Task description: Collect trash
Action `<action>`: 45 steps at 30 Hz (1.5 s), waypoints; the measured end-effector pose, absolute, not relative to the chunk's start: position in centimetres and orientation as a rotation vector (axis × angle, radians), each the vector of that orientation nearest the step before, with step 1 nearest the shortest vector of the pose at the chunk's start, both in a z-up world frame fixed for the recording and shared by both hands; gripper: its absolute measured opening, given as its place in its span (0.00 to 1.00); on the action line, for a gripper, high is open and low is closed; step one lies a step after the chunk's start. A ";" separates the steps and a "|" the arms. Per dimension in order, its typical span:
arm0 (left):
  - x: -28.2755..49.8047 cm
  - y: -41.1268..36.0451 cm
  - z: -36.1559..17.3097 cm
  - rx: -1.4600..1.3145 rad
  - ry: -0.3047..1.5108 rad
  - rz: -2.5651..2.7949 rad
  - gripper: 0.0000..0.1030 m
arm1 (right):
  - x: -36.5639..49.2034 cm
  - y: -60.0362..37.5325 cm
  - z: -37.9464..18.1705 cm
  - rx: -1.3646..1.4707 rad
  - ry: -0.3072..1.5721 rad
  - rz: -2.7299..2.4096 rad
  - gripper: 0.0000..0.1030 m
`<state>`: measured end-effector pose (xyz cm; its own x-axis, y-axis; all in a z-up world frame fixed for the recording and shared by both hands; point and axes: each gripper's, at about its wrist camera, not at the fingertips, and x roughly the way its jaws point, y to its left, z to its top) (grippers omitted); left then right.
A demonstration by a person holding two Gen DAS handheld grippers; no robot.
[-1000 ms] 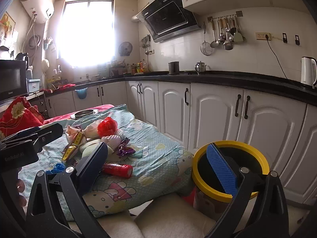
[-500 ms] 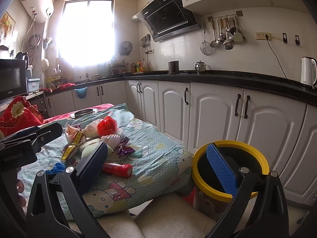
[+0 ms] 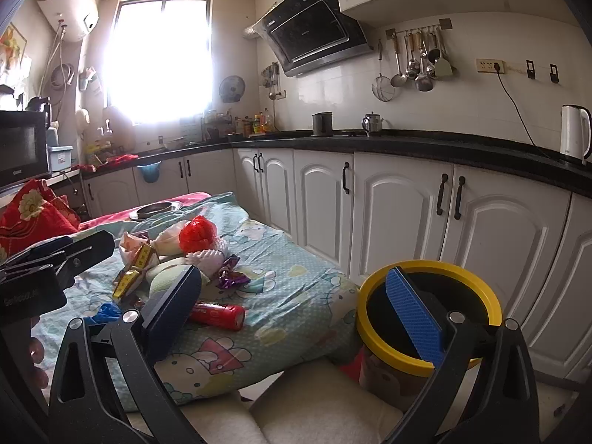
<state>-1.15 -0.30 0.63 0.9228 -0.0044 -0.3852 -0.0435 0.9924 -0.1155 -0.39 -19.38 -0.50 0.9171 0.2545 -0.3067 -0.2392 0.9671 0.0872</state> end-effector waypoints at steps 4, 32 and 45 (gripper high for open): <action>-1.3 -0.6 0.7 -0.121 0.390 0.017 0.90 | -0.4 -19.5 -0.6 0.049 0.322 0.253 0.94; -1.2 6.6 -0.6 -0.157 0.441 0.128 0.90 | 1.6 -14.3 0.6 -0.039 0.358 0.548 0.94; 0.4 10.6 -4.4 -0.186 0.627 0.167 0.90 | 9.9 -8.9 1.4 -0.058 0.472 0.630 0.94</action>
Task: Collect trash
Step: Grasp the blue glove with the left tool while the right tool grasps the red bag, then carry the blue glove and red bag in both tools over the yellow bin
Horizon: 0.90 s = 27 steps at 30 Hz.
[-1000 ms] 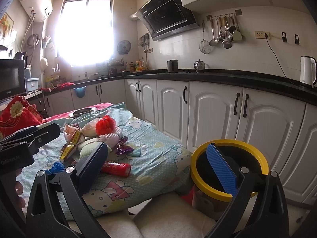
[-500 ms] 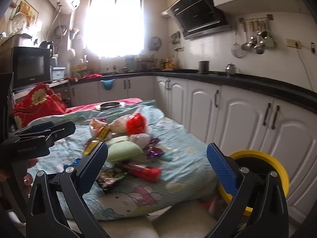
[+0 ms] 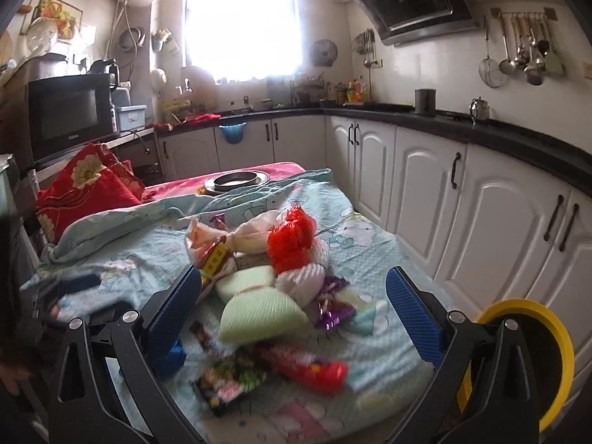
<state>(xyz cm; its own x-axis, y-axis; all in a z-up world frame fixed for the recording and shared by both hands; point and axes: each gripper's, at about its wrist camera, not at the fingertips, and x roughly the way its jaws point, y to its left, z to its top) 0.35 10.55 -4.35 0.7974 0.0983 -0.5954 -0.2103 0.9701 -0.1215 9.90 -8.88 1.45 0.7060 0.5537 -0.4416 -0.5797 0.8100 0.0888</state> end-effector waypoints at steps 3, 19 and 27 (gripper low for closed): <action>0.4 10.5 -5.2 -0.187 0.654 0.125 0.90 | 12.3 -7.3 1.0 -0.066 0.527 0.642 0.94; 2.1 10.8 -8.7 -0.211 0.808 0.013 0.72 | 21.7 0.3 -3.1 -0.153 0.738 0.597 0.73; 2.4 10.2 -9.5 -0.203 0.867 -0.043 0.41 | 22.9 1.0 -3.7 -0.137 0.786 0.636 0.33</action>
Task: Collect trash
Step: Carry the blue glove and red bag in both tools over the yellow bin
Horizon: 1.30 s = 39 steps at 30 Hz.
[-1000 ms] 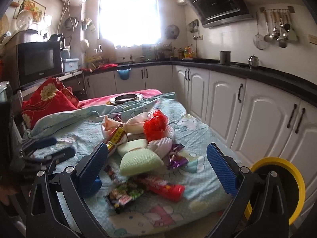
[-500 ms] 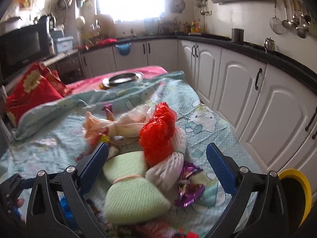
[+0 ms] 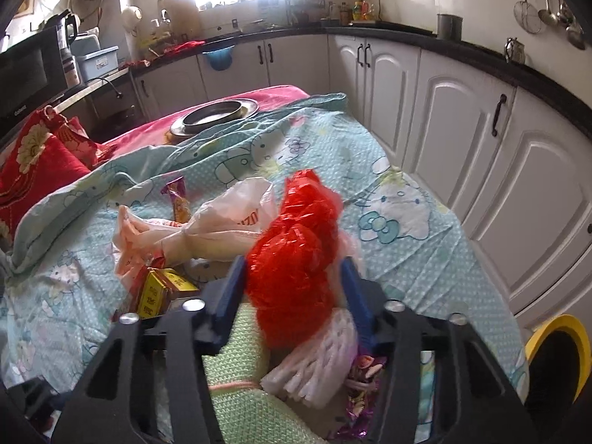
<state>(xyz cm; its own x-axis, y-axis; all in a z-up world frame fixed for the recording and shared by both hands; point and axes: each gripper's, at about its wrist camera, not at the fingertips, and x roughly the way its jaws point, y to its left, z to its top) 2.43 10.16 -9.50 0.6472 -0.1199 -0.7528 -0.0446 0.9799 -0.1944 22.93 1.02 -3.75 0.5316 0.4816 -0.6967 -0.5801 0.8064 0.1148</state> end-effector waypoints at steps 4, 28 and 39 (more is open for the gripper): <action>2.4 10.5 -9.6 -0.219 0.884 -0.057 0.24 | 22.7 0.7 -3.4 -0.110 0.775 0.654 0.21; 4.4 8.1 -2.3 -0.173 0.685 -0.105 0.13 | 16.9 -9.1 1.4 0.034 0.637 0.705 0.19; 7.5 3.9 -0.4 -0.153 0.644 -0.189 0.13 | 14.9 -15.0 2.4 0.055 0.614 0.640 0.19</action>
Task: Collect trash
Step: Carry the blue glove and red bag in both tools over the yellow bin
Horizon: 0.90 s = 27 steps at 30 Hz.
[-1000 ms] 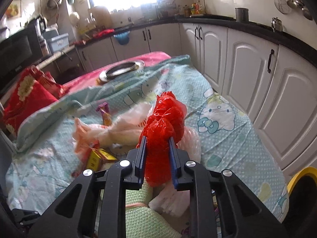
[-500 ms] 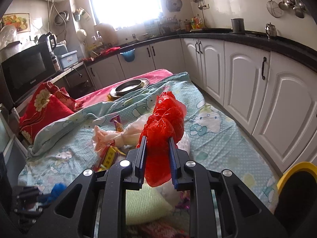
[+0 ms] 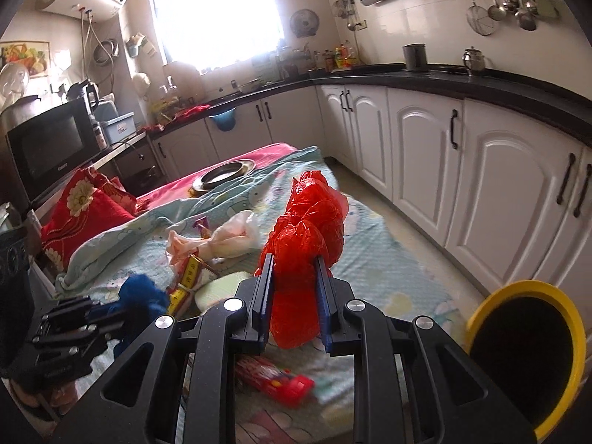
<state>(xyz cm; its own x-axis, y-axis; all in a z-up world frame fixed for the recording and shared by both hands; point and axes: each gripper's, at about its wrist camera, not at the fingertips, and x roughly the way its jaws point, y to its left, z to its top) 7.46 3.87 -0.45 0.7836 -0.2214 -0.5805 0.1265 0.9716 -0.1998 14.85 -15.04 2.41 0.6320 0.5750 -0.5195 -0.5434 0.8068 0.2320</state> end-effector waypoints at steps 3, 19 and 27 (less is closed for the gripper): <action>8.2 2.7 0.0 -0.146 0.637 -0.210 0.13 | 14.6 -16.7 2.6 0.057 0.609 0.615 0.19; 11.3 -3.8 0.5 -0.102 0.633 -0.317 0.13 | 13.4 -25.8 2.6 0.124 0.590 0.449 0.19; 13.1 -6.8 0.4 -0.088 0.636 -0.347 0.13 | 13.7 -29.6 1.1 0.181 0.612 0.366 0.19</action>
